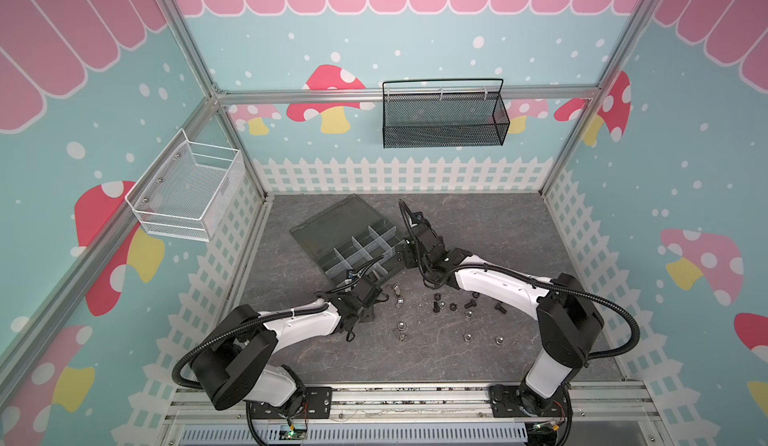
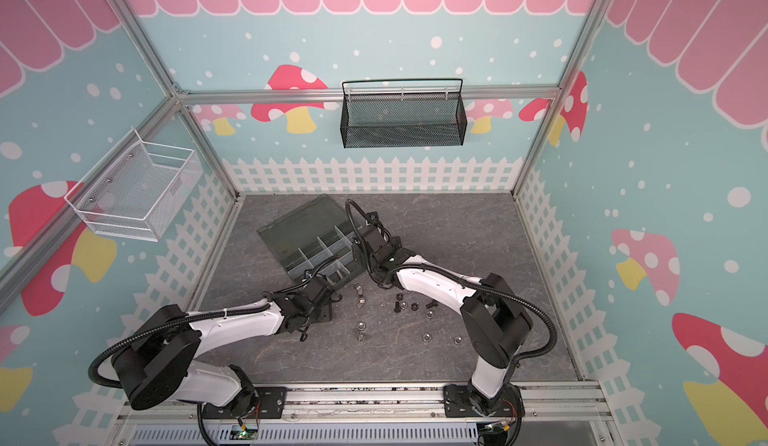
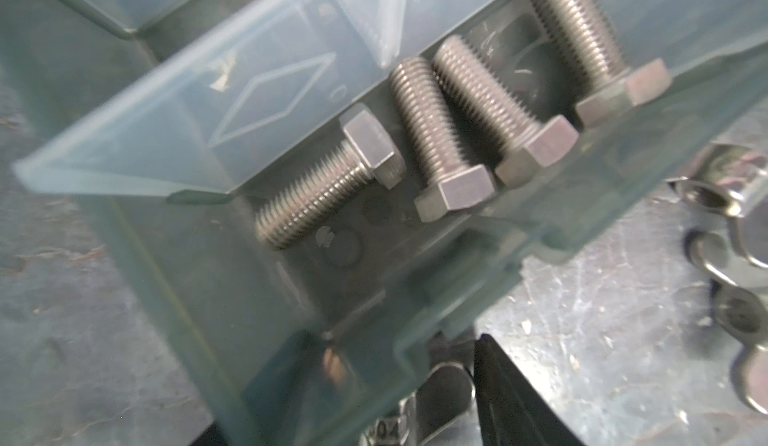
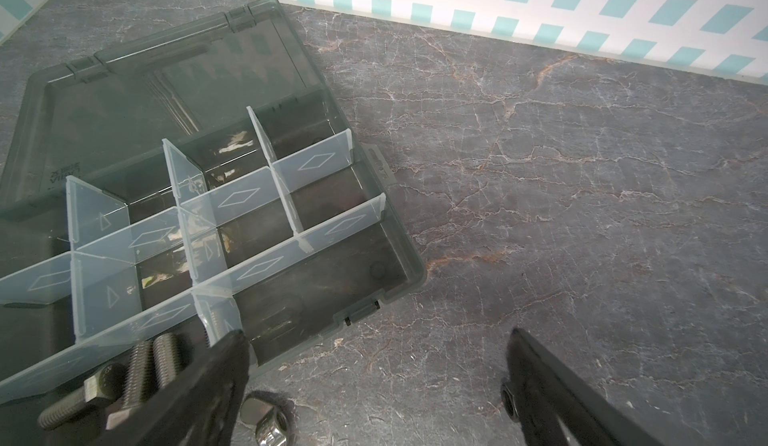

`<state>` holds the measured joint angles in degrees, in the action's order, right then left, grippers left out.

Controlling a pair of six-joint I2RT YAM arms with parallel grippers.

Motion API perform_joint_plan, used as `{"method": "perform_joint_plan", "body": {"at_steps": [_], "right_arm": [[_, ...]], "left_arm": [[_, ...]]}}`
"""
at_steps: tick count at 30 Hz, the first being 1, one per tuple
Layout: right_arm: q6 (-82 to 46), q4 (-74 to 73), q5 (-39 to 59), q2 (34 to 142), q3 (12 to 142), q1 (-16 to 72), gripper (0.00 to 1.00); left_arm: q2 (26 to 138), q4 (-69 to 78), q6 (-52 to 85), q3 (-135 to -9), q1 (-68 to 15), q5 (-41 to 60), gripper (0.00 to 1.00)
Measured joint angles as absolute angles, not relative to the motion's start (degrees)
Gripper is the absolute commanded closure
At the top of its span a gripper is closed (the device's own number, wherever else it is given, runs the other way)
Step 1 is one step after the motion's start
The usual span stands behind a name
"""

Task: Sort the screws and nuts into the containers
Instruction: 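Move the open left gripper down over a silver wing nut beside the organizer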

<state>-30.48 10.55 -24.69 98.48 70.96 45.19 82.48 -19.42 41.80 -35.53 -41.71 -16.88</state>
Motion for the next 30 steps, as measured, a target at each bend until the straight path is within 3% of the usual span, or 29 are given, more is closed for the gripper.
{"method": "perform_joint_plan", "body": {"at_steps": [21,30], "right_arm": [[-30.6,11.2,-25.1,98.5,70.2,45.2,0.02],[-30.7,11.9,-26.6,97.3,69.8,45.2,0.02]], "left_arm": [[82.3,-17.7,41.8,-36.2,-47.0,-10.4,0.38],[85.4,-15.5,36.8,-39.2,-49.1,-6.8,0.23]]}}
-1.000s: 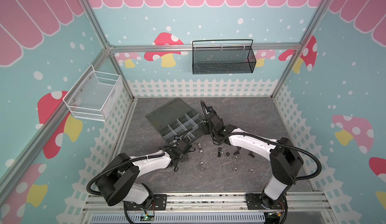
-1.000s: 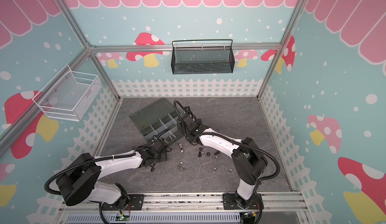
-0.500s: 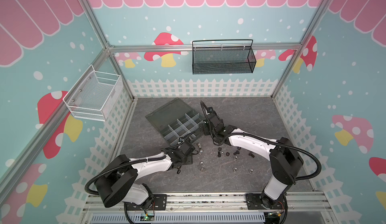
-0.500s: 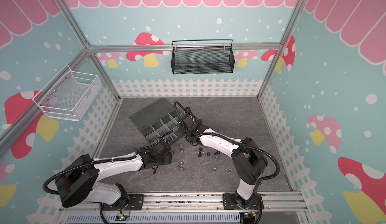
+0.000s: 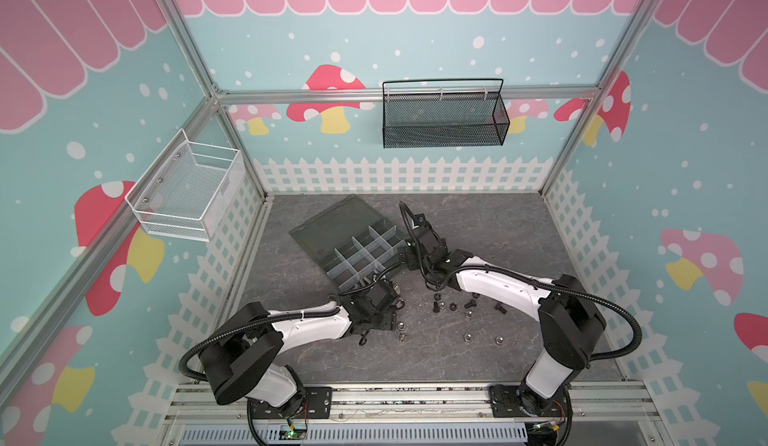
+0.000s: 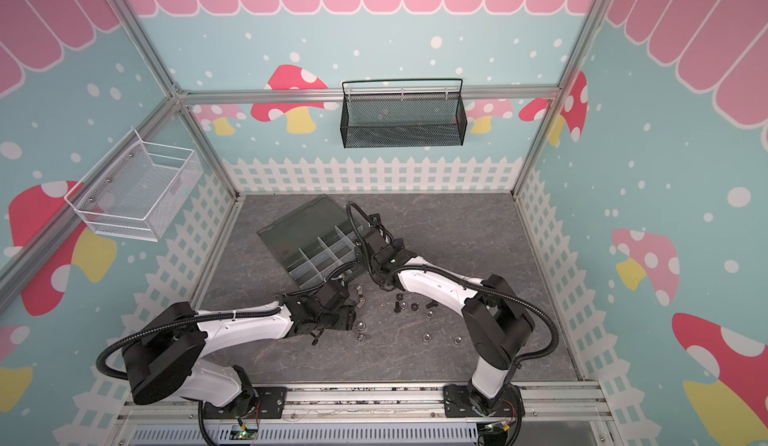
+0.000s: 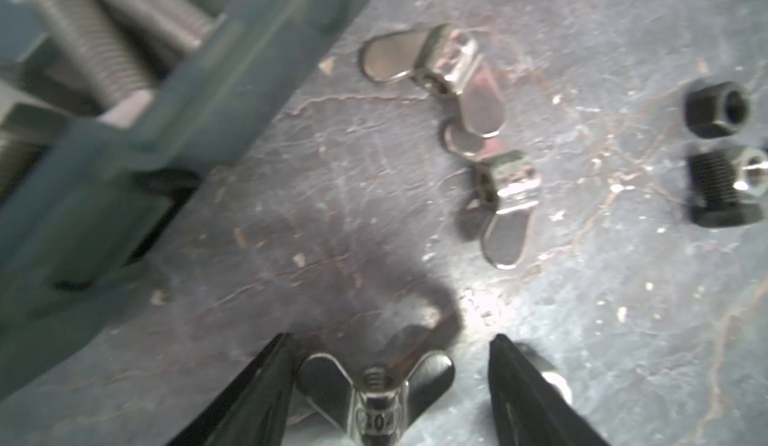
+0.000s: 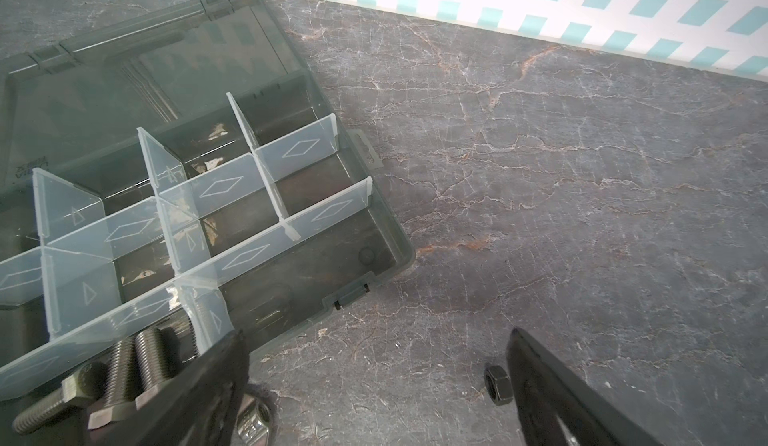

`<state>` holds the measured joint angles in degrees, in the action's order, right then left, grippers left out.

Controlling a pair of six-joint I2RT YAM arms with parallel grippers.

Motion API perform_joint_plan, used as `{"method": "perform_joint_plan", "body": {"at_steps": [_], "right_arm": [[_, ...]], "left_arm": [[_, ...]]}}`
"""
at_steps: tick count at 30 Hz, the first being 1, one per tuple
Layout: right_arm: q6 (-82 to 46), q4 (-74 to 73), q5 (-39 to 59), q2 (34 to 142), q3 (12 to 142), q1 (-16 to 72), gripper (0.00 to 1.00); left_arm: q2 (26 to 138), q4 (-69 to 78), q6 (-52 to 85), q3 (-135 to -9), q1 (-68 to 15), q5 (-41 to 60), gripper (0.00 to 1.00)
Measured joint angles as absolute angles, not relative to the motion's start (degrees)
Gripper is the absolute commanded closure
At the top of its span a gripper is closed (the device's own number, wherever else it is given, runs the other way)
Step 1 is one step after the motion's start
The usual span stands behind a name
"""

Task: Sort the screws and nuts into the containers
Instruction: 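Move the open left gripper down over a silver wing nut beside the organizer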

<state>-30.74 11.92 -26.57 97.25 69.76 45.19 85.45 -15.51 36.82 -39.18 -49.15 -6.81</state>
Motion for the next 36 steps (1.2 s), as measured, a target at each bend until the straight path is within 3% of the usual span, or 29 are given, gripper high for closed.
{"method": "perform_joint_plan", "body": {"at_steps": [10,22,36], "right_arm": [[-31.9,12.8,-27.5,95.9,68.6,44.0,0.02],[-32.7,13.4,-26.9,93.6,66.9,40.8,0.02],[-33.8,13.5,-25.5,93.6,65.0,40.5,0.02]], "left_arm": [[84.4,-20.1,38.3,-40.6,-49.2,-9.3,0.20],[82.5,-24.5,42.8,-41.3,-50.2,-8.4,0.34],[85.5,-18.6,42.9,-40.4,-50.3,-4.3,0.36]]}}
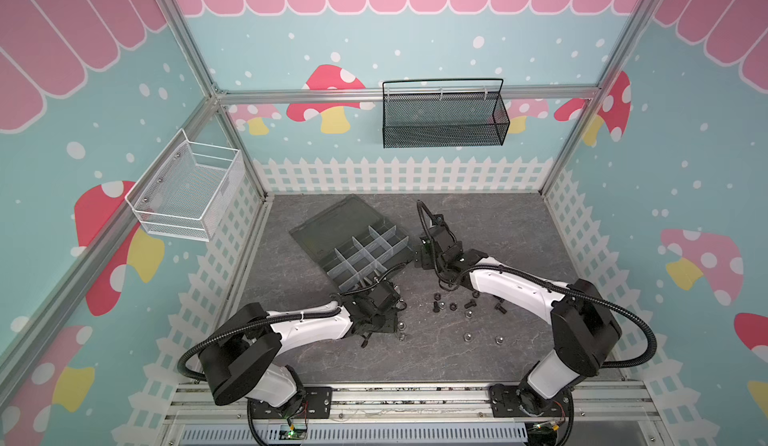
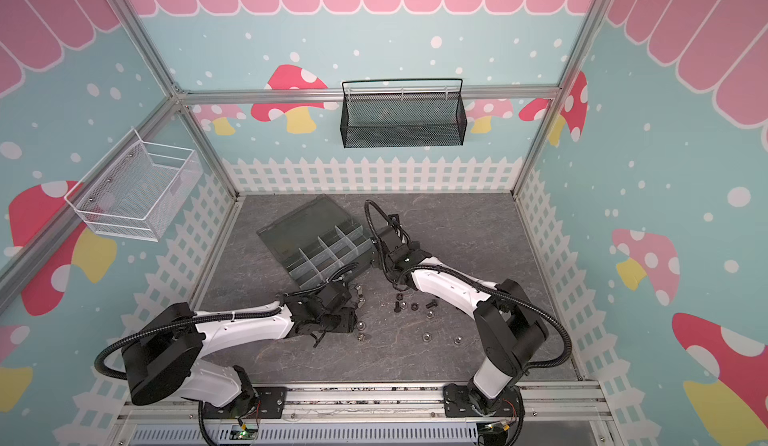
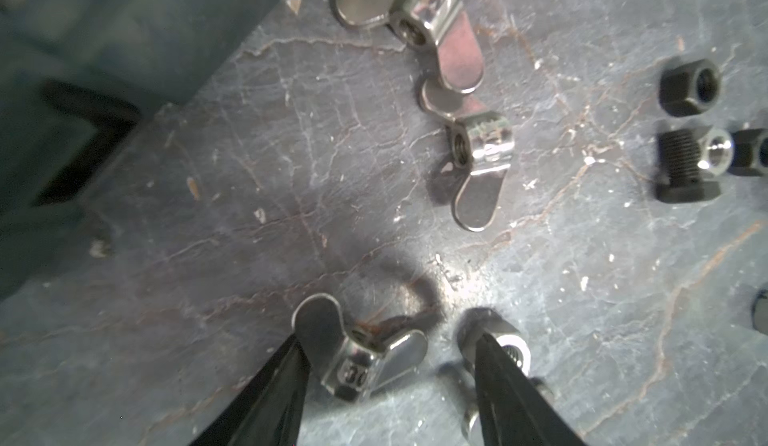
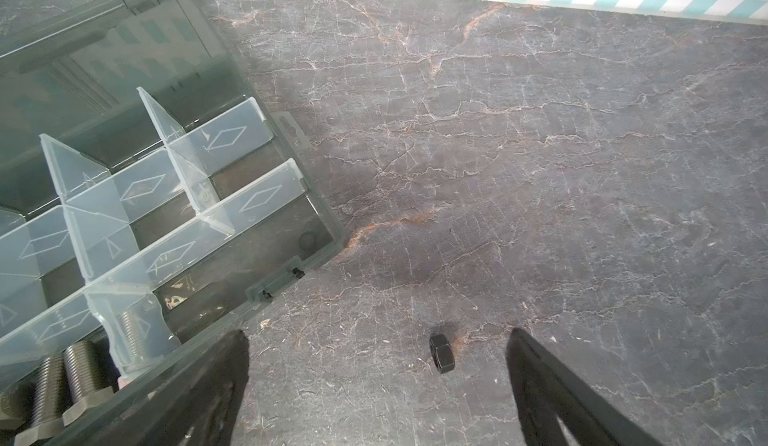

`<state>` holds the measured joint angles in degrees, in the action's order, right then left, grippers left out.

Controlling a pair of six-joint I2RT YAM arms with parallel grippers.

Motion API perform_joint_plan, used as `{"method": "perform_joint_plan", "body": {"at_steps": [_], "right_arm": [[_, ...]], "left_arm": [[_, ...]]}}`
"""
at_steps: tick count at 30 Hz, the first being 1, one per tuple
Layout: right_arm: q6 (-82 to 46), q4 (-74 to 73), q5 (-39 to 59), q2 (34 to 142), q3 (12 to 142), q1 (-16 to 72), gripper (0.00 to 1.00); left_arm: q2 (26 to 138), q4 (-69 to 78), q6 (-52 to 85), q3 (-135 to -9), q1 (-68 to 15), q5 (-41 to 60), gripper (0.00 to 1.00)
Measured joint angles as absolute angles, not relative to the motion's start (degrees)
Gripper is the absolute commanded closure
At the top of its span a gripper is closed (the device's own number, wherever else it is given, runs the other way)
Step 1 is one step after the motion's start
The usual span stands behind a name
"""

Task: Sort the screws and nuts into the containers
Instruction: 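Move the open left gripper down over a silver wing nut beside the organizer, then close the left gripper on the silver wing nut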

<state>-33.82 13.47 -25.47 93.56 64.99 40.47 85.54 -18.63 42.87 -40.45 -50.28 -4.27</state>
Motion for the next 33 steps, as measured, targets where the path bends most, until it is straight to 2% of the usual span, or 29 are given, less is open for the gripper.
{"method": "perform_joint_plan", "body": {"at_steps": [5,12,21,33], "right_arm": [[-34.2,13.5,-25.1,93.6,64.8,40.4,0.02],[-34.5,13.5,-24.6,93.6,64.5,40.4,0.02],[-34.6,13.5,-24.4,93.6,64.5,40.1,0.02],[-34.8,13.5,-24.4,93.6,64.5,40.1,0.02]], "left_arm": [[87.3,-18.5,42.1,-41.9,-50.2,-4.5,0.44],[89.1,-22.6,41.3,-44.5,-50.1,-6.5,0.48],[92.6,-28.7,38.6,-48.7,-50.1,-9.4,0.62],[93.8,-30.9,36.8,-50.2,-50.4,-9.6,0.62]]}}
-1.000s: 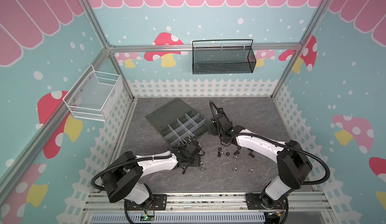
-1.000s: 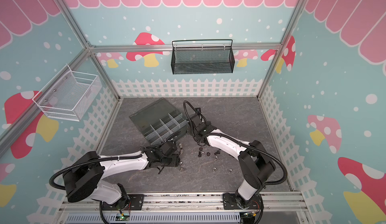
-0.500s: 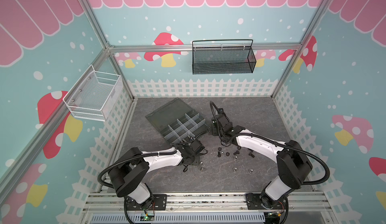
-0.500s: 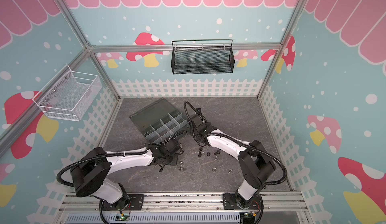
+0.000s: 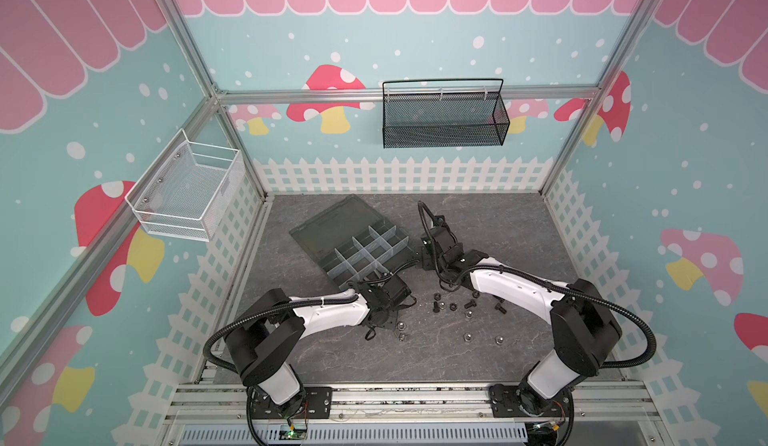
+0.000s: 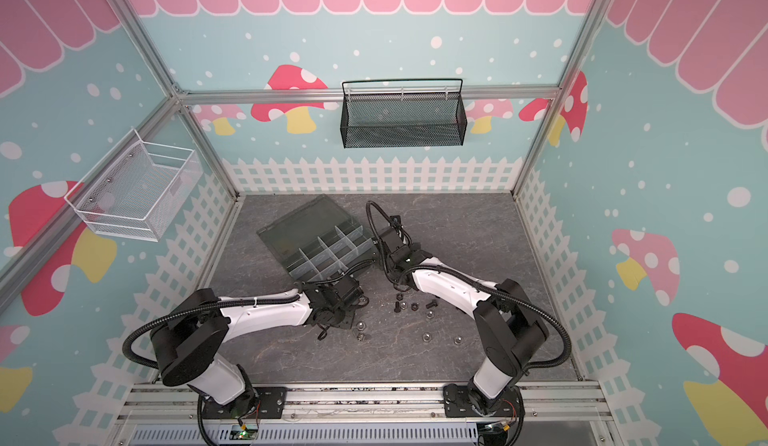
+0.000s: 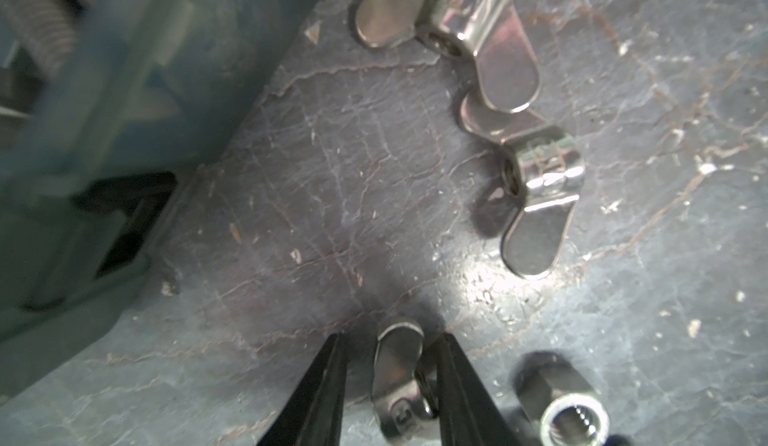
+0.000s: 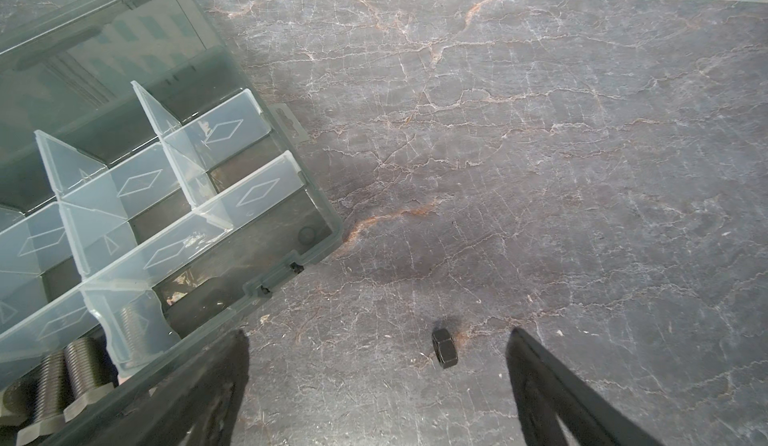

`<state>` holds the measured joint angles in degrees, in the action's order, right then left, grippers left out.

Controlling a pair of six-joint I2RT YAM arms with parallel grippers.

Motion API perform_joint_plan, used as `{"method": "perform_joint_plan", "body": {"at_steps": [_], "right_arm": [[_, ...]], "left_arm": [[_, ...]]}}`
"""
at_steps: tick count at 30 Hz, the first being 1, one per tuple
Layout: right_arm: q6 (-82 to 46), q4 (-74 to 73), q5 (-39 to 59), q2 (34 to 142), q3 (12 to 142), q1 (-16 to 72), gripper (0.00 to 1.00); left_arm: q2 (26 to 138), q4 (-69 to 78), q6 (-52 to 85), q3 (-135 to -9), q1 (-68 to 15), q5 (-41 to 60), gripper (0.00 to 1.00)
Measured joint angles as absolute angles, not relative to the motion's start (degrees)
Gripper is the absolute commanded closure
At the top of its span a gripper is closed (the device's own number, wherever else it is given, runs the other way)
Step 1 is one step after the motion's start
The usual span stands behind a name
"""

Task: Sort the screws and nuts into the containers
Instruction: 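Close the left gripper on the silver wing nut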

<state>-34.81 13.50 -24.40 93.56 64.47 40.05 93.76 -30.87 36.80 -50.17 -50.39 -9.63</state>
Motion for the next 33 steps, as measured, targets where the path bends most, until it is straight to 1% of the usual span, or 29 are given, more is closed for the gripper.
{"method": "perform_joint_plan", "body": {"at_steps": [4,7,13,16,22,33], "right_arm": [[-34.8,13.5,-24.4,93.6,64.5,40.1,0.02],[-34.9,13.5,-24.4,93.6,64.5,39.9,0.02],[-35.2,13.5,-24.4,93.6,64.5,39.7,0.02],[-35.3,13.5,-24.3,93.6,64.5,39.7,0.02],[-35.3,13.6,-24.2,93.6,64.5,39.7,0.02],[-36.2,13.9,-24.7,92.2,64.2,38.6,0.02]], "left_arm": [[93.1,-31.5,36.8,-49.6,-50.4,-9.5,0.63],[92.3,-32.4,37.0,-48.9,-50.4,-9.5,0.68],[92.0,-32.8,37.0,-48.8,-50.4,-9.5,0.69],[92.1,-33.0,36.8,-48.9,-50.4,-9.5,0.74],[93.2,-33.5,35.7,-50.3,-50.5,-9.5,0.89],[92.4,-35.1,33.3,-52.3,-49.9,-11.5,0.93]]}}
